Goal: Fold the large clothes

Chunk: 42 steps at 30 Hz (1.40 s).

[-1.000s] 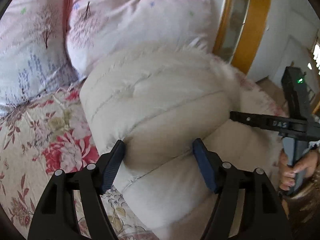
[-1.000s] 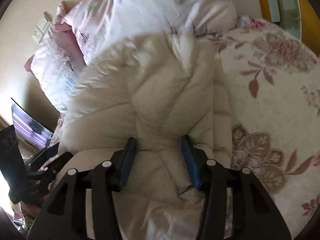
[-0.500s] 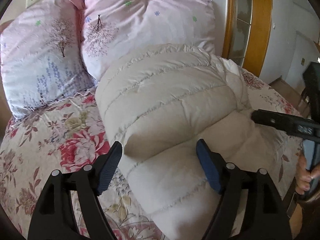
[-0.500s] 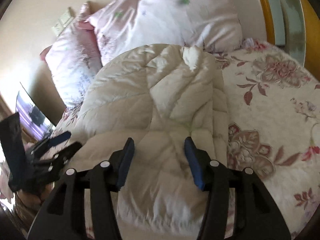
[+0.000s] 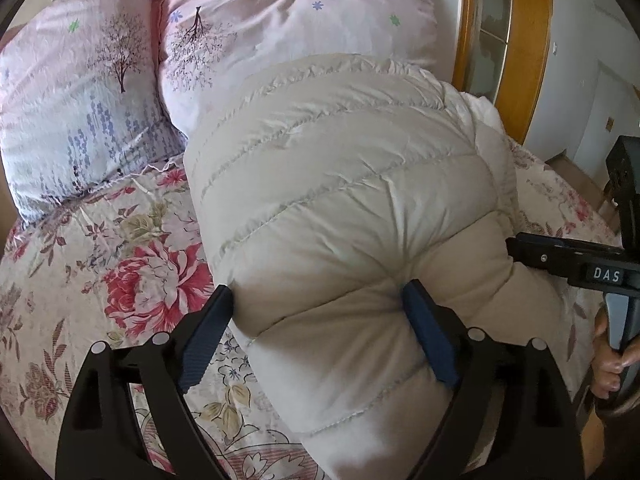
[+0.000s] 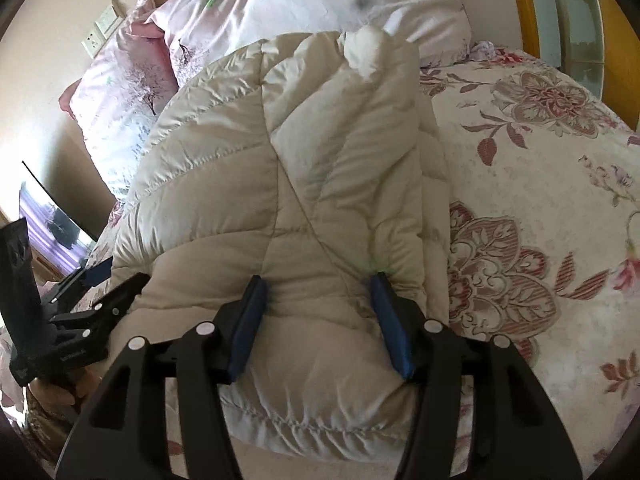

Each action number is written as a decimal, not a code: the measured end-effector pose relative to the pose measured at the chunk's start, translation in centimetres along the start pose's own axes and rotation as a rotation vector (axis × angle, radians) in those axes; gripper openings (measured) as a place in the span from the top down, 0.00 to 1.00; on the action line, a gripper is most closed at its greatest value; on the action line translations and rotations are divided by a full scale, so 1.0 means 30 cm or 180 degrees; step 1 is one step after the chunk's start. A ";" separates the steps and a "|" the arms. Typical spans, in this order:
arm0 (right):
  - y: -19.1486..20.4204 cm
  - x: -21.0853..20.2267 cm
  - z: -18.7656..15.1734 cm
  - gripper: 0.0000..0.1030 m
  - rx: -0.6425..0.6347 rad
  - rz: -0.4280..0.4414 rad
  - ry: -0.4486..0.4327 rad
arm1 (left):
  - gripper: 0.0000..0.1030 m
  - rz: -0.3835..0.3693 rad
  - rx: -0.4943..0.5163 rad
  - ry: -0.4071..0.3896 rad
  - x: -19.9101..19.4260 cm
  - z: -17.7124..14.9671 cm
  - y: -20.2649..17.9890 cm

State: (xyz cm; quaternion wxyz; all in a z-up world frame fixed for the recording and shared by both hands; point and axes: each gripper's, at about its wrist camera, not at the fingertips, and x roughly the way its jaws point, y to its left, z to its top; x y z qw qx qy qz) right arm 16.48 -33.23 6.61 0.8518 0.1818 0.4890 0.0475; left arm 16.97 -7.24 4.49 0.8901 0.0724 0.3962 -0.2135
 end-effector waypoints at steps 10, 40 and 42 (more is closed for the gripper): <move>-0.098 -0.068 0.163 0.02 0.0267 -0.0203 0.0080 | 0.07 -0.0686 -0.1082 0.0076 0.007 0.031 0.251; -0.176 0.380 0.262 0.46 0.0999 0.1987 0.1095 | 0.46 -0.2316 -0.2442 0.0317 0.259 0.021 0.414; -0.154 0.384 0.253 0.53 0.1039 0.2088 0.1053 | 0.49 -0.2329 -0.2443 0.0258 0.242 0.021 0.433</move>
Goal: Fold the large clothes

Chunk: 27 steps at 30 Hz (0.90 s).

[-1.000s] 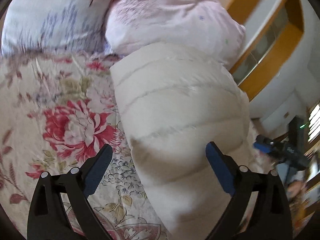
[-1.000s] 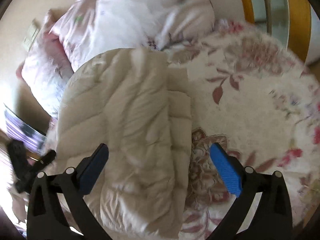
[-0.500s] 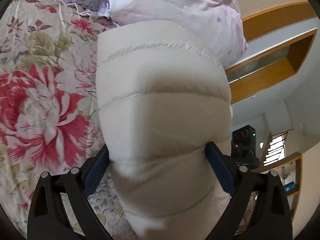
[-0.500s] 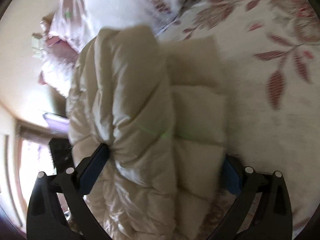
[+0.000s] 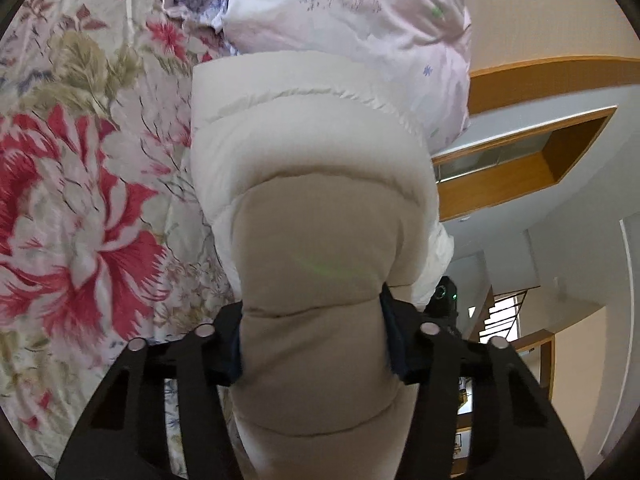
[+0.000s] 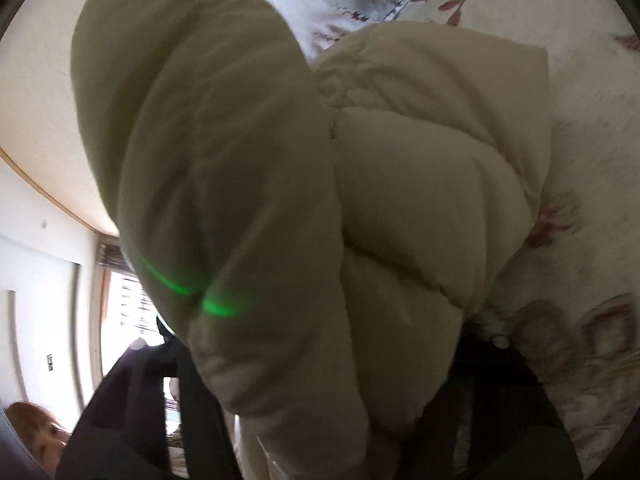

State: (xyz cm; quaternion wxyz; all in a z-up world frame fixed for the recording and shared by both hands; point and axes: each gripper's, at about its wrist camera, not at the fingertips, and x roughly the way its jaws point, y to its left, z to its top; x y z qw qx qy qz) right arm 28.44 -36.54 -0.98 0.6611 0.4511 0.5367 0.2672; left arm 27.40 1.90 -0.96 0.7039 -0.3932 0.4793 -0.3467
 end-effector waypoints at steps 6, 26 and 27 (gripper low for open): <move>0.124 0.068 0.002 0.65 -0.0193 0.0037 0.0036 | 0.53 -0.0058 0.0150 -0.0210 -0.128 0.019 -0.013; 0.294 0.415 -0.025 0.64 -0.0059 0.0236 0.0111 | 0.53 0.0457 0.0152 -0.0602 -0.393 0.194 0.131; 0.300 0.437 -0.040 0.61 -0.0038 0.0207 0.0088 | 0.53 0.0503 0.0139 -0.0592 -0.387 0.201 0.142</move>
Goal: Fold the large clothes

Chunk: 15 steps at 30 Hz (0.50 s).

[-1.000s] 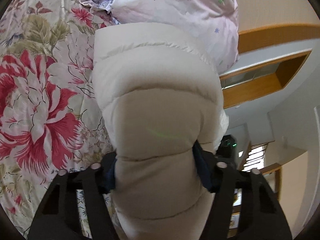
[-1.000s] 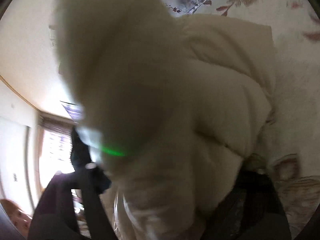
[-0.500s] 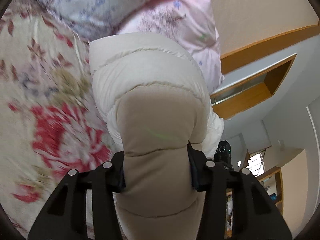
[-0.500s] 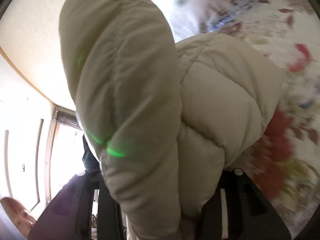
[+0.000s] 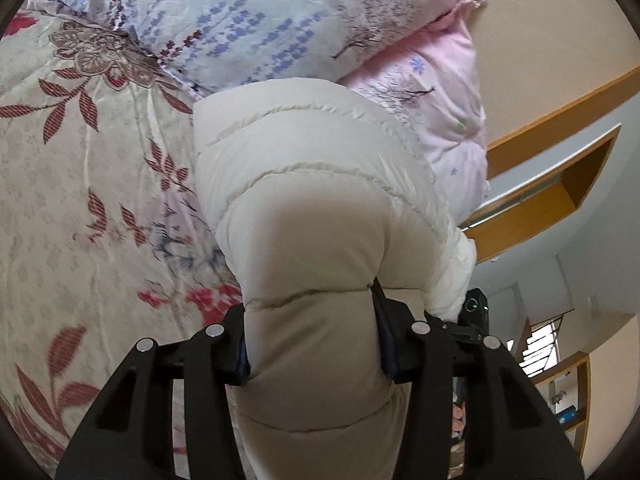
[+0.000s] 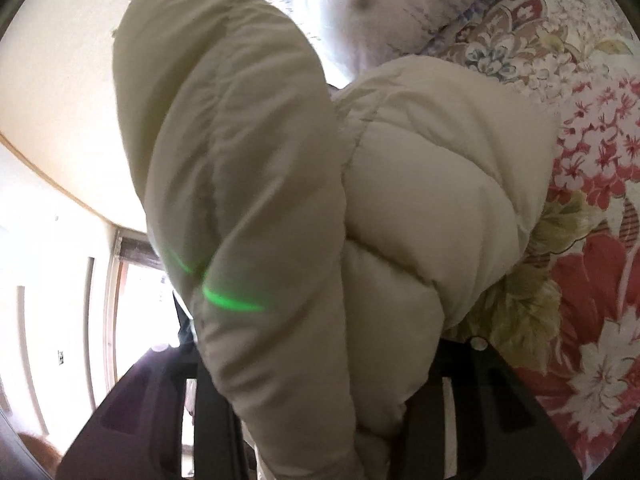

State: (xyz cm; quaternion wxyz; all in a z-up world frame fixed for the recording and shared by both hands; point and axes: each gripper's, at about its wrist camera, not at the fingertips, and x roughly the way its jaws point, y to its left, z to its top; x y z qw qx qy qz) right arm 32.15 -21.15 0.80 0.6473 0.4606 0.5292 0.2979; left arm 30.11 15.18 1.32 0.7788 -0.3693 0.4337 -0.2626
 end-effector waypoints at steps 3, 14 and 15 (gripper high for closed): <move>0.005 0.023 -0.017 0.43 0.0039 -0.0257 -0.0103 | 0.45 0.0172 -0.0034 0.0051 0.013 -0.002 0.034; 0.199 -0.243 -0.197 0.25 -0.0619 -0.1584 -0.1209 | 0.35 0.0834 0.0442 -0.0454 -0.150 -0.036 -0.079; 0.231 -0.257 -0.223 0.30 -0.0788 -0.1692 -0.1310 | 0.35 0.0911 0.0567 -0.0543 -0.169 -0.050 -0.111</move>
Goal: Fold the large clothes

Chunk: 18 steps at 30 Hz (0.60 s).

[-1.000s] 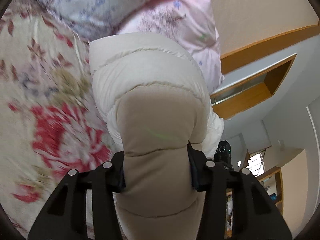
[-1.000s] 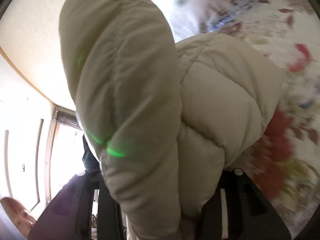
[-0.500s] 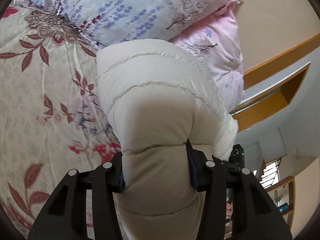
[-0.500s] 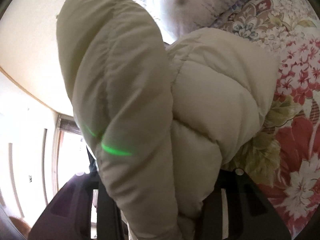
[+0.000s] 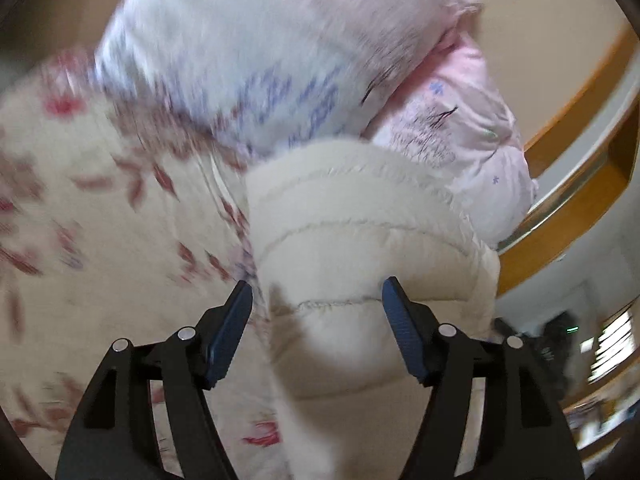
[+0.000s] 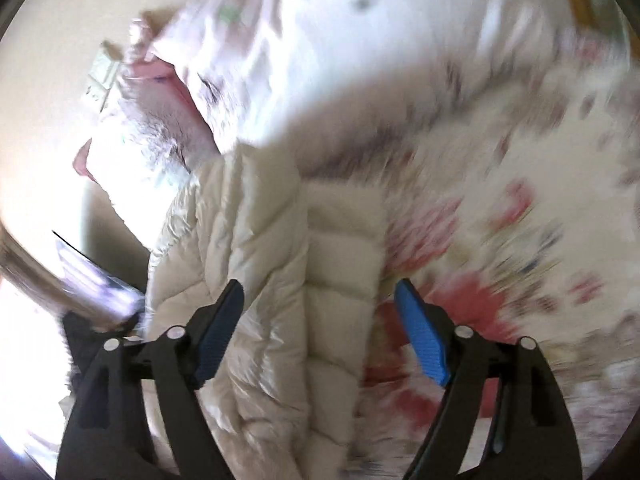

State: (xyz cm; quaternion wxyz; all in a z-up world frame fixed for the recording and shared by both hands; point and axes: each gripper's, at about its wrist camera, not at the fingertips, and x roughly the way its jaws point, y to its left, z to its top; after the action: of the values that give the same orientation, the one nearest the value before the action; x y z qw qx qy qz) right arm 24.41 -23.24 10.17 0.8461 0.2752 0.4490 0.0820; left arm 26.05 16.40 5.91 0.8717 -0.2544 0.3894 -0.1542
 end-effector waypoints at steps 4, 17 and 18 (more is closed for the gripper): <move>0.156 -0.055 -0.043 0.49 -0.0722 0.0073 -0.0060 | 0.35 0.0104 0.0613 -0.0262 -0.116 -0.076 -0.129; 0.289 0.106 -0.132 0.56 -0.1492 -0.0127 0.0579 | 0.35 0.0158 0.1600 0.0241 0.014 -0.260 -0.318; 0.270 0.123 -0.129 0.56 -0.1467 -0.0130 0.0600 | 0.35 0.0167 0.1603 0.0258 0.022 -0.259 -0.319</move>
State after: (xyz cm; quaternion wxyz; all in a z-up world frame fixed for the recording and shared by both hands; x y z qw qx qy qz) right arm 24.34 -13.55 10.17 0.8425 0.0571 0.5008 0.1904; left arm 19.93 5.71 6.48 0.8950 -0.0127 0.3797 -0.2337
